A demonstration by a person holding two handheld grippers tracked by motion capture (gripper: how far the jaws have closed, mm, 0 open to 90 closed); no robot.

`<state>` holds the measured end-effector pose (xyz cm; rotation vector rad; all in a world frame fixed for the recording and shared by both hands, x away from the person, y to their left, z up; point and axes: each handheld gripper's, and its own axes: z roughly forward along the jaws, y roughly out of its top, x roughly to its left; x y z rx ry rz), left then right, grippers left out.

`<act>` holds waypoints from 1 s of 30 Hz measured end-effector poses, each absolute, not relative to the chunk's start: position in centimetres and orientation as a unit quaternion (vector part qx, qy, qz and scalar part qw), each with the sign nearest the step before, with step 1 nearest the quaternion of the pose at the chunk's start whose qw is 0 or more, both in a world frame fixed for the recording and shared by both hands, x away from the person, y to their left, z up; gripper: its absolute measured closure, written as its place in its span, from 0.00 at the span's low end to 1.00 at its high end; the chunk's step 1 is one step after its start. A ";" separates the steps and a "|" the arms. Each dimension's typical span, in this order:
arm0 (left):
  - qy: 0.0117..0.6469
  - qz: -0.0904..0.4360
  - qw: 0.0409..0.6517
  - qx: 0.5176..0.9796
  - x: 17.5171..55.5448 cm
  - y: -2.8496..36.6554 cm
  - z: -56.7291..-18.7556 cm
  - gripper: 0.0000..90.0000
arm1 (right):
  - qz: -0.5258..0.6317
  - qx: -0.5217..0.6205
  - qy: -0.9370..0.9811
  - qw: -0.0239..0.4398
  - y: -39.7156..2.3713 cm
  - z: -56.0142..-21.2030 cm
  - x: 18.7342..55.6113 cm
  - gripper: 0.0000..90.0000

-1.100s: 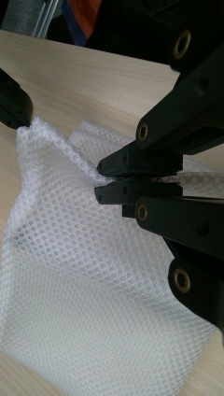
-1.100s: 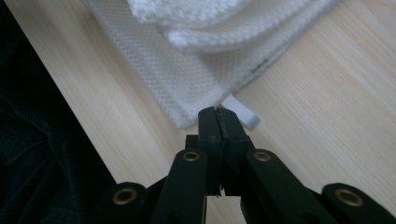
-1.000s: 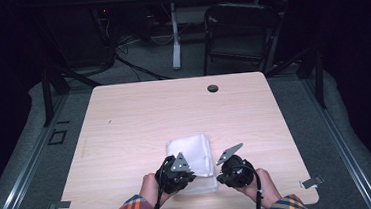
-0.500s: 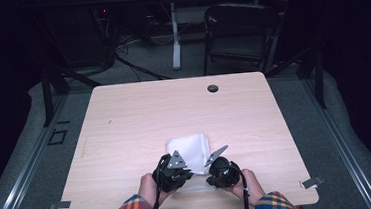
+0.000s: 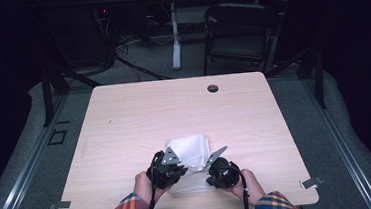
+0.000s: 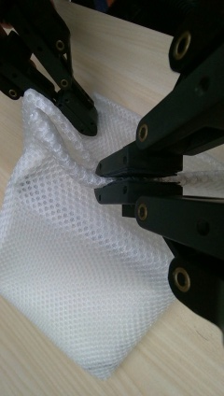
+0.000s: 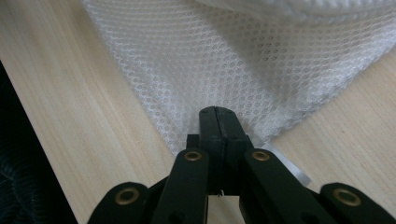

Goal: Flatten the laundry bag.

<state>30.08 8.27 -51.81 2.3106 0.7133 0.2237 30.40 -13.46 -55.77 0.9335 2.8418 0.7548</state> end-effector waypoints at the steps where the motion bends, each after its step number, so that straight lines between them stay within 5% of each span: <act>1: 0.277 0.090 0.352 0.890 30.1 8.4 -51.8 0.97 | 0.245 0.302 0.921 0.028 -13.5 -55.8 30.4 1.00; 30: 0.314 0.134 0.376 0.862 29.4 12.7 -49.7 0.97 | 0.226 0.294 0.927 0.049 -13.0 -55.6 30.0 1.00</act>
